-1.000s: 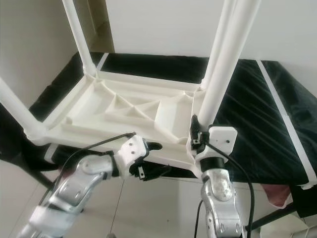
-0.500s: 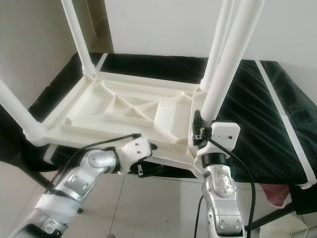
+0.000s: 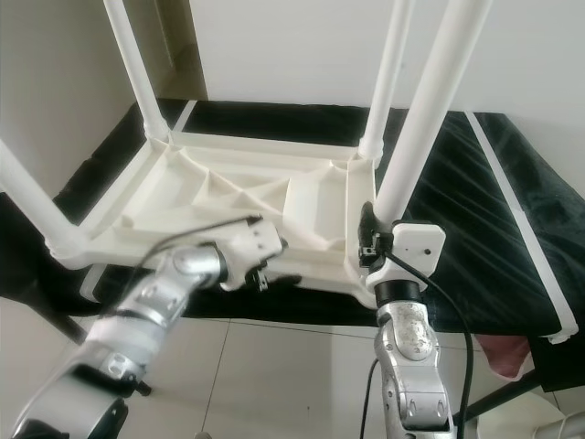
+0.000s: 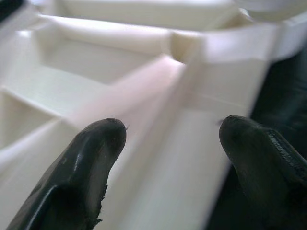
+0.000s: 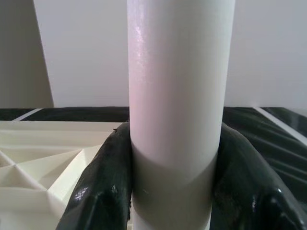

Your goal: Building children table

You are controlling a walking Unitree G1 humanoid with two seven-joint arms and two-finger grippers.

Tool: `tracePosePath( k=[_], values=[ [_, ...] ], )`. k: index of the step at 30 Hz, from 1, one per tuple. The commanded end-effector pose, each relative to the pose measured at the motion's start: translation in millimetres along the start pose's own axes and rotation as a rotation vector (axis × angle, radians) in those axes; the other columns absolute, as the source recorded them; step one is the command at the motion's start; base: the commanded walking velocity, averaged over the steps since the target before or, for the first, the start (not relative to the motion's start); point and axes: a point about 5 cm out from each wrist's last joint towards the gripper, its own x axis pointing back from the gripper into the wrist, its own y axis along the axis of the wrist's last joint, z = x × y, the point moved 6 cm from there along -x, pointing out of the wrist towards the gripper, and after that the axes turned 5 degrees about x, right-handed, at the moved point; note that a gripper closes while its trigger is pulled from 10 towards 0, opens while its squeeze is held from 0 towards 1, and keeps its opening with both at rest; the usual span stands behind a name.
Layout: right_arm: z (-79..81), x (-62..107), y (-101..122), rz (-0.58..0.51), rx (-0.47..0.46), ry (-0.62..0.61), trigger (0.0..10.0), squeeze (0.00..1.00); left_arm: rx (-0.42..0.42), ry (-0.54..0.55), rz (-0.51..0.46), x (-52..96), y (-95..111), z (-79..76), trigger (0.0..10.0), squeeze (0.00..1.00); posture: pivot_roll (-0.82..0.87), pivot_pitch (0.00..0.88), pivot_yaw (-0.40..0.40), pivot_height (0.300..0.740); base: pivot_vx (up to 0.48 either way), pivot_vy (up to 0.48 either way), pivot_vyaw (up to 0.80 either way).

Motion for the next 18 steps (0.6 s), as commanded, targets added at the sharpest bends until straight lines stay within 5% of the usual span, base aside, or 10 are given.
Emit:
tracePosePath(
  k=[1,6,8,11,13,18],
  values=[
    [-5.1,-2.6,4.5,-0.027,-0.001,-0.017,10.0,0.00,0.015,0.554,-0.029,15.0,-2.3,57.8,10.0,0.00,-0.04,0.013,0.006,0.740,0.000,0.000,0.00],
    [-11.1,-3.8,4.1,-0.027,0.007,-0.031,10.0,0.00,0.027,0.502,-0.046,10.9,-0.3,51.9,10.0,0.00,-0.04,0.014,0.009,0.740,0.000,0.000,0.00],
    [-15.3,-4.0,2.8,-0.024,0.011,-0.042,10.0,0.00,0.063,0.362,-0.113,4.5,8.1,31.7,10.0,0.00,-0.04,0.015,0.009,0.740,0.000,0.000,0.00],
    [-16.2,-3.9,2.4,-0.023,0.013,-0.045,10.0,0.00,0.073,0.311,-0.138,2.9,11.4,24.2,10.0,0.00,-0.04,0.017,0.007,0.740,0.000,0.000,0.00],
    [-16.2,-2.9,1.7,-0.020,0.010,-0.050,10.0,0.00,0.045,0.167,-0.219,4.1,24.4,-0.6,10.0,0.00,-0.03,0.022,0.004,0.740,0.000,0.000,0.00],
    [-13.4,2.4,-0.2,-0.010,0.002,-0.050,10.0,0.00,0.102,0.110,-0.306,10.6,37.5,-11.8,10.0,0.00,-0.02,0.035,0.002,0.740,0.000,0.000,0.00]
  ],
)
